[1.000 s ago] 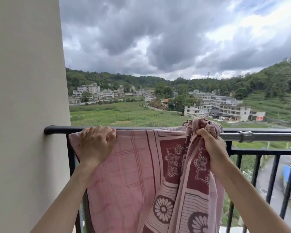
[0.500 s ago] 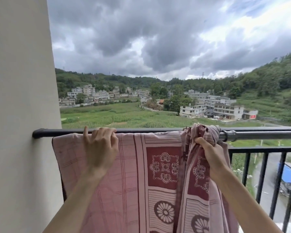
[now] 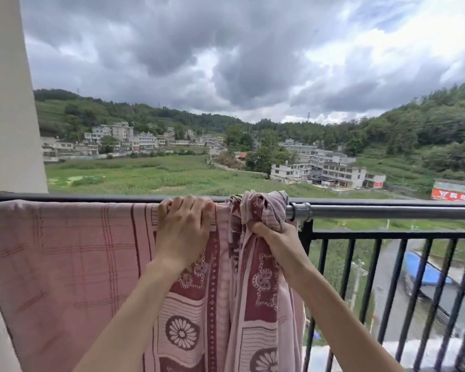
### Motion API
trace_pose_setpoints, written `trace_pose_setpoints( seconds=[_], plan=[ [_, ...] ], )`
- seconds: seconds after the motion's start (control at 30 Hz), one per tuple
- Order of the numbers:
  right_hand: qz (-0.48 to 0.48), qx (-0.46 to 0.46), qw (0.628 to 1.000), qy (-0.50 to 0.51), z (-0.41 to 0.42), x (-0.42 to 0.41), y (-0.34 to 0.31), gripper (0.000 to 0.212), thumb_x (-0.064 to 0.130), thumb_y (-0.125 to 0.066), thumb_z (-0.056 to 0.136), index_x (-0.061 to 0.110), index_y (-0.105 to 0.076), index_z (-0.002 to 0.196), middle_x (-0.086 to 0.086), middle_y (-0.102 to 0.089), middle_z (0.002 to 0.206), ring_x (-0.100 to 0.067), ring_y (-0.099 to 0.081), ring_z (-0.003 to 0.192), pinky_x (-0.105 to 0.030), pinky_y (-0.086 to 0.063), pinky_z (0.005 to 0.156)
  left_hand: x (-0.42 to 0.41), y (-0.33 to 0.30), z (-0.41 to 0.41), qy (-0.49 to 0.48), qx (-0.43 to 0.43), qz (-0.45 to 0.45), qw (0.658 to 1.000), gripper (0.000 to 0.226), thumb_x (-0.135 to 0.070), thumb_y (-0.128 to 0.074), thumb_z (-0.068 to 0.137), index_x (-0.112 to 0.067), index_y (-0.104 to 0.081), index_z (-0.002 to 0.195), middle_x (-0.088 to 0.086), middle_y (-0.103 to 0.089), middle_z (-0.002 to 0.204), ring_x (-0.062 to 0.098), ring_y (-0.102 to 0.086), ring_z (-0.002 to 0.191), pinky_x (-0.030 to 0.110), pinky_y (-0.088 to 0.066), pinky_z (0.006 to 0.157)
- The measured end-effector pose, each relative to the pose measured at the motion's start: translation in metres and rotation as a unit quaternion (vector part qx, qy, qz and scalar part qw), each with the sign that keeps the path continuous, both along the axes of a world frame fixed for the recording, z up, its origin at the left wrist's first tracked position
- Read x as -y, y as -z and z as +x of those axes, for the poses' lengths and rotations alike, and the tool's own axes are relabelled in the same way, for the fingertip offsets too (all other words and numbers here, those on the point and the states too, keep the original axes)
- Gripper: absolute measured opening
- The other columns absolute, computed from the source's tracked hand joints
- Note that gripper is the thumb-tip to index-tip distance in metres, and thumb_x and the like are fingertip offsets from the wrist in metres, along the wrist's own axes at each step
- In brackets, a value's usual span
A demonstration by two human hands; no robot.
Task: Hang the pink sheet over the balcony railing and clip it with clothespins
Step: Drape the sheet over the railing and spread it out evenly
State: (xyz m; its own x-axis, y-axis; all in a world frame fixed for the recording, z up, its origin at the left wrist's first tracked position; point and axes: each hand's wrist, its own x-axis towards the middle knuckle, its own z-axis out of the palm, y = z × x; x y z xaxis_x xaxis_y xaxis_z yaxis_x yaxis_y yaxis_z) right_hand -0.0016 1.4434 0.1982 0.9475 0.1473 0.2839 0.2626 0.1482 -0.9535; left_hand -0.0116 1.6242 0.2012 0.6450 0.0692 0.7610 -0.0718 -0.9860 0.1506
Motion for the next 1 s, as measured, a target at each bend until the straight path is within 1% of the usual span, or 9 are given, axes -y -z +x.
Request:
trace_pose_setpoints(
  seconds=[0.13, 0.27, 0.37, 0.47, 0.6, 0.73, 0.87, 0.97, 1.0],
  plan=[
    [-0.027, 0.011, 0.999, -0.014, 0.011, 0.027, -0.007, 0.009, 0.01, -0.067, 0.079, 0.01, -0.07, 0.07, -0.002, -0.072, 0.061, -0.016, -0.069, 0.056, -0.023, -0.053, 0.05, 0.012, 0.0, 0.003, -0.044, 0.016, -0.058, 0.997, 0.05, -0.042, -0.016, 0.094, -0.016, -0.056, 0.108, 0.004, -0.062, 0.107, 0.021, -0.049, 0.103, 0.033, -0.016, 0.095],
    [-0.015, 0.0, 0.999, -0.031, 0.018, 0.064, -0.015, 0.009, 0.007, -0.065, 0.08, 0.008, -0.069, 0.071, -0.007, -0.073, 0.063, -0.019, -0.069, 0.055, -0.028, -0.057, 0.052, 0.021, 0.001, 0.006, -0.067, 0.006, -0.087, 0.994, 0.039, -0.033, -0.026, 0.097, -0.012, -0.057, 0.109, 0.006, -0.061, 0.113, 0.022, -0.047, 0.108, 0.033, -0.016, 0.098],
    [-0.008, 0.004, 0.999, -0.034, 0.021, 0.082, -0.028, 0.01, 0.007, -0.064, 0.08, 0.007, -0.069, 0.071, -0.009, -0.073, 0.065, -0.021, -0.069, 0.055, -0.03, -0.058, 0.053, 0.022, 0.003, 0.004, -0.075, 0.011, -0.083, 0.994, 0.043, -0.034, -0.023, 0.096, -0.012, -0.059, 0.103, 0.007, -0.061, 0.107, 0.024, -0.048, 0.105, 0.037, -0.019, 0.099],
    [0.016, -0.004, 0.999, -0.029, 0.025, 0.095, -0.041, 0.013, 0.007, -0.063, 0.081, 0.007, -0.067, 0.068, -0.011, -0.072, 0.062, -0.021, -0.068, 0.051, -0.028, -0.055, 0.046, 0.022, 0.002, 0.004, -0.081, 0.03, -0.079, 0.993, 0.051, -0.038, -0.015, 0.088, -0.013, -0.059, 0.095, 0.005, -0.061, 0.099, 0.024, -0.049, 0.099, 0.037, -0.021, 0.097],
    [0.046, -0.008, 0.999, -0.004, 0.028, 0.104, -0.052, 0.012, 0.007, -0.064, 0.08, 0.006, -0.067, 0.069, -0.01, -0.072, 0.061, -0.022, -0.068, 0.05, -0.03, -0.056, 0.047, 0.024, 0.0, 0.006, -0.088, 0.041, -0.068, 0.993, 0.056, -0.041, -0.01, 0.085, -0.013, -0.058, 0.09, 0.005, -0.06, 0.094, 0.024, -0.049, 0.095, 0.037, -0.022, 0.096],
    [0.093, -0.001, 0.995, 0.038, 0.031, 0.11, -0.073, 0.011, 0.005, -0.063, 0.079, 0.006, -0.065, 0.068, -0.006, -0.07, 0.053, -0.018, -0.066, 0.045, -0.024, -0.051, 0.041, 0.022, 0.002, 0.007, -0.091, 0.05, -0.068, 0.992, 0.055, -0.042, -0.009, 0.085, -0.014, -0.057, 0.087, 0.005, -0.06, 0.092, 0.024, -0.049, 0.093, 0.037, -0.023, 0.094],
    [0.165, 0.004, 0.981, 0.104, 0.031, 0.139, -0.078, 0.007, 0.012, -0.062, 0.078, 0.006, -0.063, 0.075, -0.003, -0.068, 0.05, -0.017, -0.064, 0.043, -0.025, -0.053, 0.043, 0.02, 0.001, 0.008, -0.094, 0.056, -0.069, 0.992, 0.053, -0.04, -0.012, 0.086, -0.014, -0.058, 0.086, 0.005, -0.061, 0.091, 0.024, -0.049, 0.092, 0.038, -0.024, 0.094],
    [0.115, -0.036, 0.987, 0.104, 0.022, 0.152, -0.049, 0.011, 0.023, -0.066, 0.074, 0.012, -0.066, 0.076, -0.004, -0.068, 0.055, -0.019, -0.064, 0.045, -0.025, -0.052, 0.045, 0.022, 0.001, 0.009, -0.098, 0.057, -0.07, 0.991, 0.051, -0.037, -0.016, 0.088, -0.012, -0.06, 0.086, 0.007, -0.063, 0.091, 0.025, -0.051, 0.091, 0.041, -0.025, 0.095],
    [0.087, -0.049, 0.991, 0.084, 0.018, 0.152, -0.035, 0.016, 0.03, -0.07, 0.073, 0.016, -0.068, 0.08, -0.005, -0.071, 0.064, -0.021, -0.067, 0.053, -0.029, -0.055, 0.052, 0.023, 0.002, 0.009, -0.098, 0.059, -0.071, 0.991, 0.049, -0.036, -0.018, 0.088, -0.011, -0.061, 0.085, 0.008, -0.064, 0.092, 0.026, -0.051, 0.091, 0.041, -0.025, 0.095]
  ],
)
